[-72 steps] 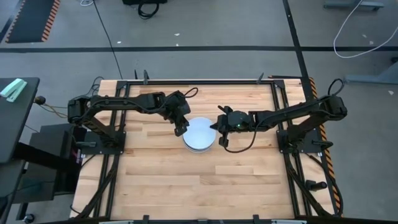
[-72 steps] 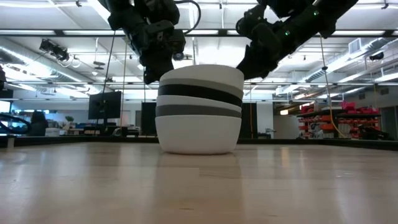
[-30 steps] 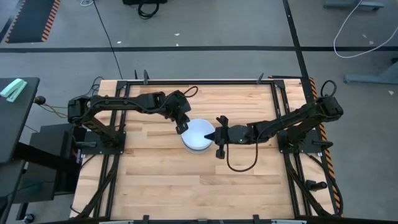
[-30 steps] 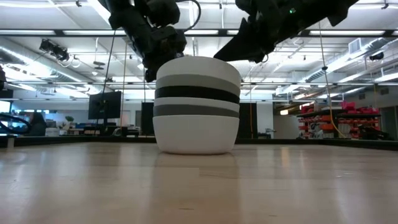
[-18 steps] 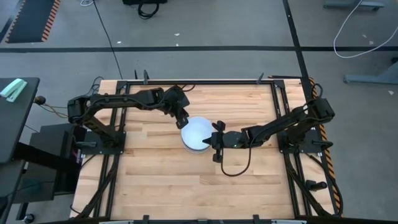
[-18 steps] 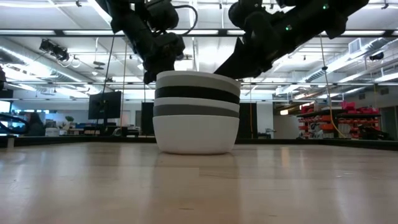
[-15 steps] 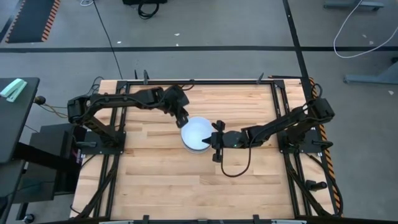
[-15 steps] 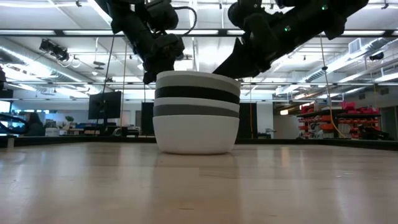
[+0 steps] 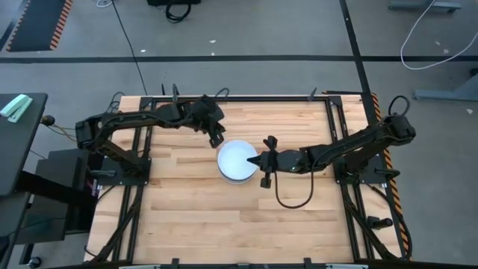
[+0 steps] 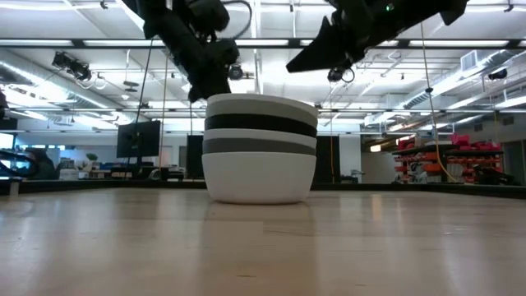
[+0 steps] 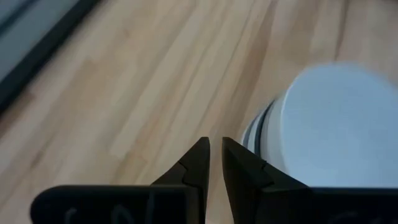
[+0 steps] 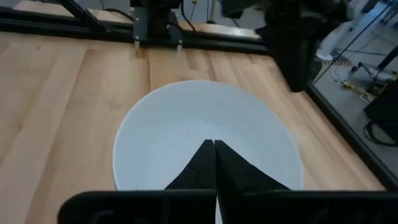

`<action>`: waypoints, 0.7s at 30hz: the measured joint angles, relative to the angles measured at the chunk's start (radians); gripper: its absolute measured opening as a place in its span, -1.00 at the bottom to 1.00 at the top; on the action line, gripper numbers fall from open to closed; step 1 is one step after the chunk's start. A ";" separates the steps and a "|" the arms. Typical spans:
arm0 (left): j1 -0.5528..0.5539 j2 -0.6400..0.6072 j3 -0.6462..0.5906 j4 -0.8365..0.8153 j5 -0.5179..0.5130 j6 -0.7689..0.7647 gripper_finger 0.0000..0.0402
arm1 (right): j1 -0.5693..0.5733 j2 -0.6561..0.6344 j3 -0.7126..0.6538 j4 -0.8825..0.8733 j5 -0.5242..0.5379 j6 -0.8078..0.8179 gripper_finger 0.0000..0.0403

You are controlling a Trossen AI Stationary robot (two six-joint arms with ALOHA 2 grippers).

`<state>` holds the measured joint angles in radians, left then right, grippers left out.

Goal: Nest bowls inside each other
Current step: Return to Home Position

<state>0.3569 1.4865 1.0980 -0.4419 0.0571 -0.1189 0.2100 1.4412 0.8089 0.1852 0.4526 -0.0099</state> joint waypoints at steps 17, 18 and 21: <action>-0.068 -0.380 0.001 0.021 -0.004 0.027 -0.76 | 0.074 -0.349 0.000 -0.114 -0.010 0.013 -0.92; -0.076 -0.398 0.001 0.028 -0.005 0.040 -0.76 | 0.086 -0.374 0.000 -0.119 -0.010 0.012 -0.92; -0.092 -0.451 0.001 0.026 -0.004 0.049 -0.74 | 0.129 -0.438 0.000 -0.152 -0.011 0.017 -0.92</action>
<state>0.2646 1.0358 1.0987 -0.4157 0.0527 -0.0700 0.3390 1.0033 0.8086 0.0327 0.4411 0.0071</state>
